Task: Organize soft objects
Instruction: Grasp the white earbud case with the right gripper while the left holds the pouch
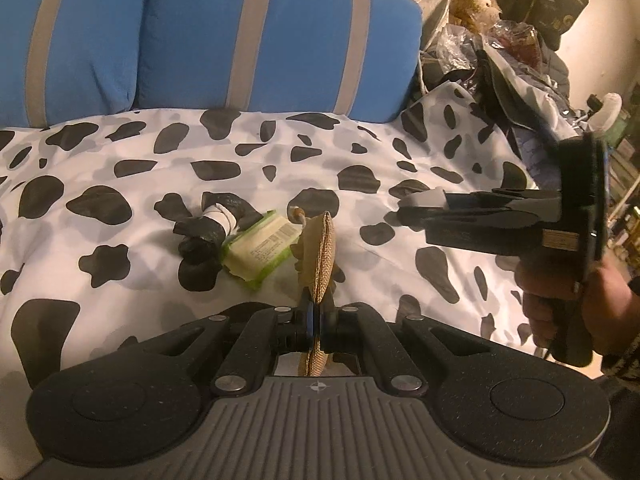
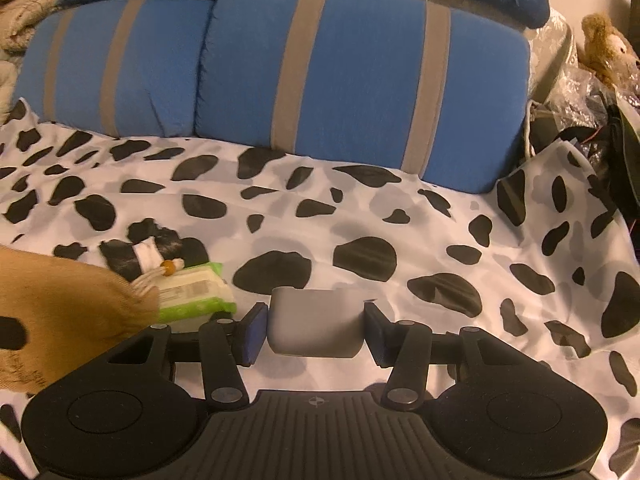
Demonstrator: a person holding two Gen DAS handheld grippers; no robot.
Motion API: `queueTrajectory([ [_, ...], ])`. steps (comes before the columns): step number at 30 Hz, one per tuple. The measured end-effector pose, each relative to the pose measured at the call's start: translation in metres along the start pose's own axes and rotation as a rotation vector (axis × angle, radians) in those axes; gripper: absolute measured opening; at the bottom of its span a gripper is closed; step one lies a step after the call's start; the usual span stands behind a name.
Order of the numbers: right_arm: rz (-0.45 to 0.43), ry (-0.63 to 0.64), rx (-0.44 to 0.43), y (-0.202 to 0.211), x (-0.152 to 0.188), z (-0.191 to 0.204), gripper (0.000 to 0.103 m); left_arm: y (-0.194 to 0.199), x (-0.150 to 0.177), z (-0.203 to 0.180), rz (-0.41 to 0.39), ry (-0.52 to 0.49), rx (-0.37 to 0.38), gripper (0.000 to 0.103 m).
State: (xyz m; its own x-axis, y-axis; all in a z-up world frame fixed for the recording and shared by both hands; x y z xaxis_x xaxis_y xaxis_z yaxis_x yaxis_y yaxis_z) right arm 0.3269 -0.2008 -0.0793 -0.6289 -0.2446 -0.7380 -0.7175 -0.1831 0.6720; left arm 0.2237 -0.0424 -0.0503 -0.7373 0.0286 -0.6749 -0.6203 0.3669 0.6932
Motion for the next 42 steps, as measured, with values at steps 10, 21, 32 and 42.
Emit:
queueTrajectory([
  [10, -0.029, 0.003, -0.027, 0.046, 0.009, 0.012, 0.054, 0.025, 0.013, -0.014, -0.041, 0.006, 0.029, 0.003],
  [21, -0.055, -0.014, -0.031, 0.089, 0.025, 0.02, 0.054, 0.052, 0.04, -0.051, -0.051, -0.024, 0.116, 0.003],
  [32, -0.087, -0.041, -0.011, 0.13, 0.043, 0.015, 0.054, 0.081, 0.069, -0.085, -0.058, -0.024, 0.256, 0.003],
  [42, -0.087, -0.065, -0.018, 0.158, 0.063, 0.013, 0.054, 0.083, 0.109, -0.095, 0.09, 0.003, 0.305, 0.003],
])
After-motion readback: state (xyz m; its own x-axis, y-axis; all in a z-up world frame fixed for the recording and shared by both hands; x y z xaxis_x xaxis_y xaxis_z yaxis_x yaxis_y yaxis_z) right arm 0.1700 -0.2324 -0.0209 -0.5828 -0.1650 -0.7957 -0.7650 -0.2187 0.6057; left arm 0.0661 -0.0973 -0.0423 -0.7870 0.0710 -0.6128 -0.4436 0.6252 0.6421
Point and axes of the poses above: each gripper's, at about its wrist camera, not at the fingertips, and y roughly against the way its jaws point, z to its left, x to its underside, the point moved 10 cm from there along -y, roughly the way its jaws point, and after that the axes turned 1 degree about x, right-handed, at the moved point
